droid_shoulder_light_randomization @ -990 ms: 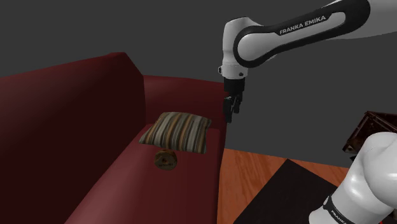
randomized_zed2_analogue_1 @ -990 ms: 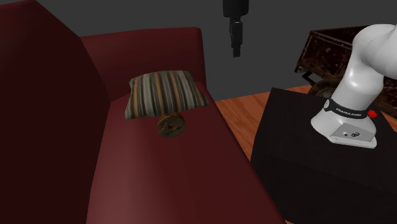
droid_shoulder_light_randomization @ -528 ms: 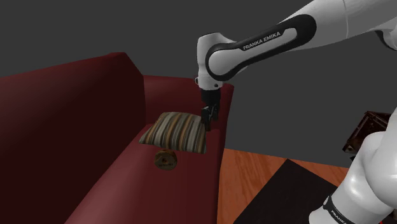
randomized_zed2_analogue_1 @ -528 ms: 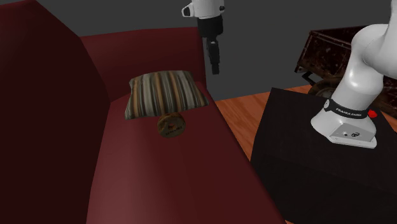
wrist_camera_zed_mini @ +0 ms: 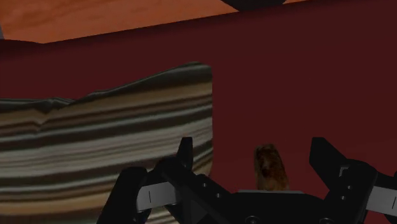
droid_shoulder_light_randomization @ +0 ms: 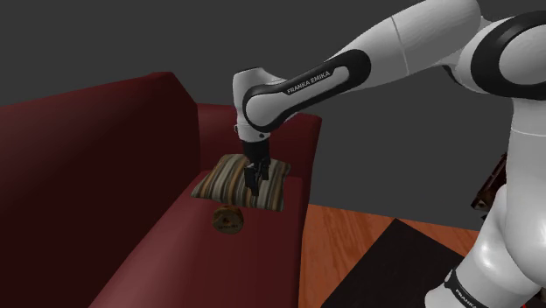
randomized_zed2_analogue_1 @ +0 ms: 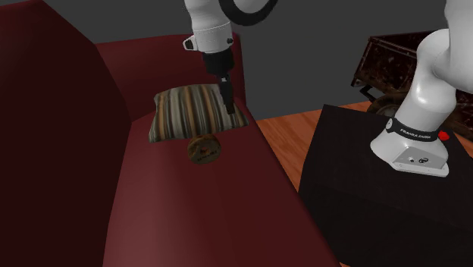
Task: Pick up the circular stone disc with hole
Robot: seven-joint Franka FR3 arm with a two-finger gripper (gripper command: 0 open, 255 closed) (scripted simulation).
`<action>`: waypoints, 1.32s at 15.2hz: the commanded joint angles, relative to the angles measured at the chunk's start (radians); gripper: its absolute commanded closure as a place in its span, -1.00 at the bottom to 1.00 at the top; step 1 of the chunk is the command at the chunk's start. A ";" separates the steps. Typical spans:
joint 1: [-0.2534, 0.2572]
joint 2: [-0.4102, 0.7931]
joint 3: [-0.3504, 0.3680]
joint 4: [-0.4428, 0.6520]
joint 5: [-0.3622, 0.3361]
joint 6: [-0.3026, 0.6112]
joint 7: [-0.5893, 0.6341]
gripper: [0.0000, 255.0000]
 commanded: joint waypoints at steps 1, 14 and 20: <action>0.019 0.079 0.009 0.072 -0.012 0.000 -0.003 -1.00; 0.096 0.382 0.023 0.350 -0.062 0.004 -0.024 -1.00; 0.097 0.395 0.022 0.352 -0.064 0.015 -0.023 1.00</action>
